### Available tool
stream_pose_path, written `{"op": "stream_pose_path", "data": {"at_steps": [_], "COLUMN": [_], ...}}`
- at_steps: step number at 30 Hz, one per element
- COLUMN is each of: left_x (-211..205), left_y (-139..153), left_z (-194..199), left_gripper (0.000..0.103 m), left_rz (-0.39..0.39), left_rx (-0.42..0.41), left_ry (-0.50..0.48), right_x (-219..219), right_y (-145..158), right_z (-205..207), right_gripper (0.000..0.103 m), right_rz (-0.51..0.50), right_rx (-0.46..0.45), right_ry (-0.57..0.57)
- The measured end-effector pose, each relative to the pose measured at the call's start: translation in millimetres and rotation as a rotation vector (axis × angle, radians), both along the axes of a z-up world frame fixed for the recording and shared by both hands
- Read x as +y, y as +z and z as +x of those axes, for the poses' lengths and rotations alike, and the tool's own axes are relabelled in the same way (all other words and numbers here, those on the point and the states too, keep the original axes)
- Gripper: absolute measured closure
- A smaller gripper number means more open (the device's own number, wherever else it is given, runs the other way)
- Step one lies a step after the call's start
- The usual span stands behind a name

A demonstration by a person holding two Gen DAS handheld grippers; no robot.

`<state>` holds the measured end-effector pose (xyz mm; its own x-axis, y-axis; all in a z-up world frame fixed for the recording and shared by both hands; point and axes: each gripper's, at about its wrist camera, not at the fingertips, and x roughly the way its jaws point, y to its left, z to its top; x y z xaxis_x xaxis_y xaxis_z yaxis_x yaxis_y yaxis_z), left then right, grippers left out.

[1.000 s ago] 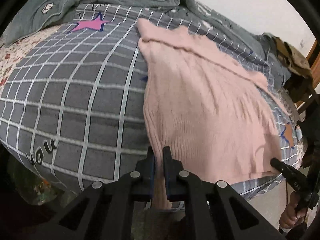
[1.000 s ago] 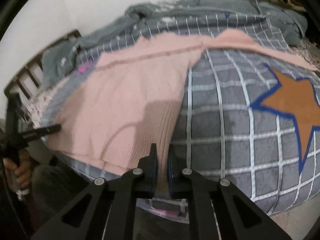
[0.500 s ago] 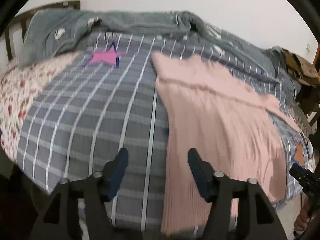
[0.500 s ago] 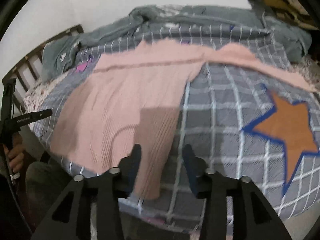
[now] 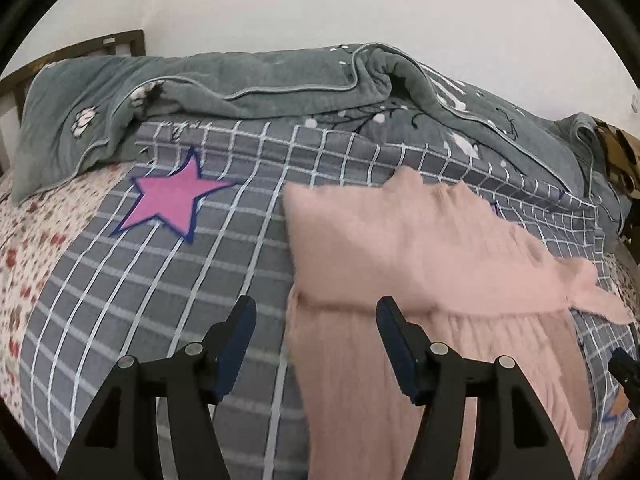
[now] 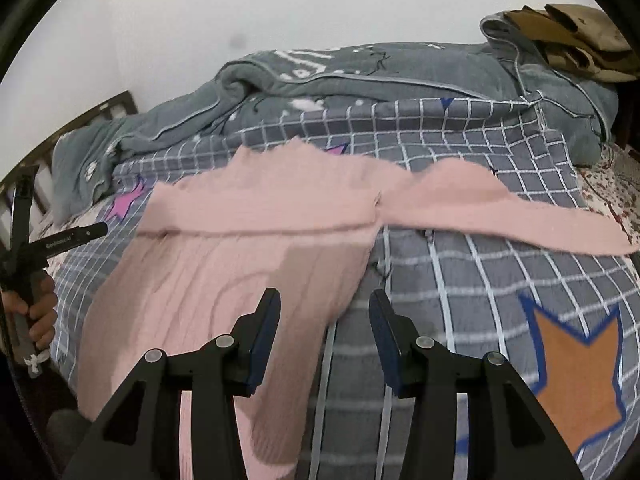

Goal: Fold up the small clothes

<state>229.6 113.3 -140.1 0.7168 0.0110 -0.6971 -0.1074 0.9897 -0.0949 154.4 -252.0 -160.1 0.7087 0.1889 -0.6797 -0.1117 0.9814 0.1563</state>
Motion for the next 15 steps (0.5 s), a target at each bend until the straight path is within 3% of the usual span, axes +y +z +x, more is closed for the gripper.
{"op": "stream_pose_path", "data": {"at_steps": [7, 15], "left_x": [-7.2, 0.4], "left_y": [-2.0, -10.2], "left_z": [43.8, 92.9], "left_gripper": [0.043, 0.043], "left_rz": [-0.006, -0.005], "left_rx": [0.016, 0.061], "left_ry": [0.017, 0.023], "right_x": [-0.8, 1.3], "right_y": [-5.8, -22.1], "right_z": [35.7, 69.3], "right_gripper": [0.057, 0.057], "right_rz": [-0.043, -0.049], "right_rx": [-0.03, 0.005], "right_ry": [-0.045, -0.073]}}
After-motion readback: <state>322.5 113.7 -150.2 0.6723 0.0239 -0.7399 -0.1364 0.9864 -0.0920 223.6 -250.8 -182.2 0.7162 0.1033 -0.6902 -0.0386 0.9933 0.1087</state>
